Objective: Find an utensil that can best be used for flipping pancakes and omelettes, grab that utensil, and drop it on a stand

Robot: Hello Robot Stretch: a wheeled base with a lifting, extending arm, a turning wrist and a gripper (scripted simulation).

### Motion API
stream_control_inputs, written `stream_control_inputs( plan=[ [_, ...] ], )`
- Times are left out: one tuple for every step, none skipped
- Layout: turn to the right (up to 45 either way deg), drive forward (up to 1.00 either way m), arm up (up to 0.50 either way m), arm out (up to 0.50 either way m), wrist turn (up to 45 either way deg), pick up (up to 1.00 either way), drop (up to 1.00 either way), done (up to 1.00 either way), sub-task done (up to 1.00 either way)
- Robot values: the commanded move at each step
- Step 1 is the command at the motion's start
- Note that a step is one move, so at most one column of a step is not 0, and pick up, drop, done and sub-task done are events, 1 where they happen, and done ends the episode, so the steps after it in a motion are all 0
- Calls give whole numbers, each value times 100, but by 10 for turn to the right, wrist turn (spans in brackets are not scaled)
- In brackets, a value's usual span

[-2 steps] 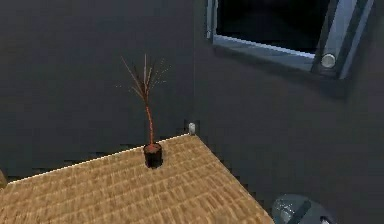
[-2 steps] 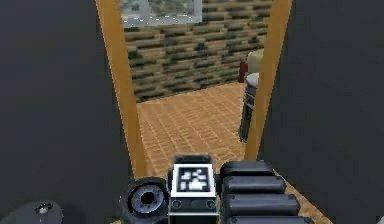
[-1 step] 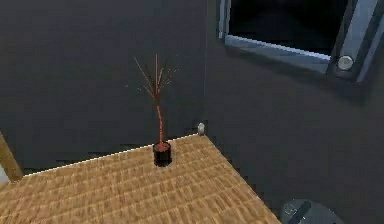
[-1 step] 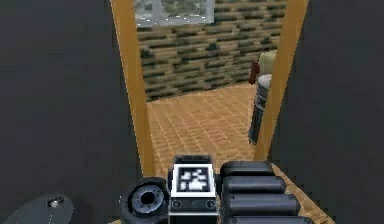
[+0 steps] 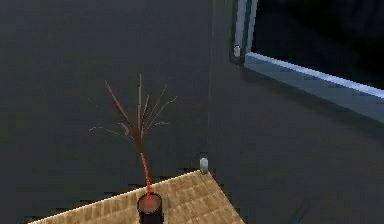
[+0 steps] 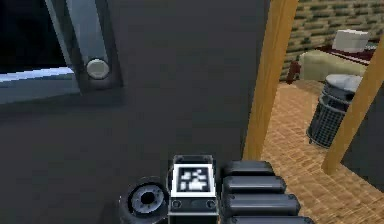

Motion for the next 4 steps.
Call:
stream_control_inputs(
  plan=[
    [450,0,0,0,0,0,0,0,0],
    [120,0,0,0,0,0,0,0,0],
    [-420,0,0,0,0,0,0,0,0],
    [0,0,0,40,0,0,0,0,0]
  ],
)
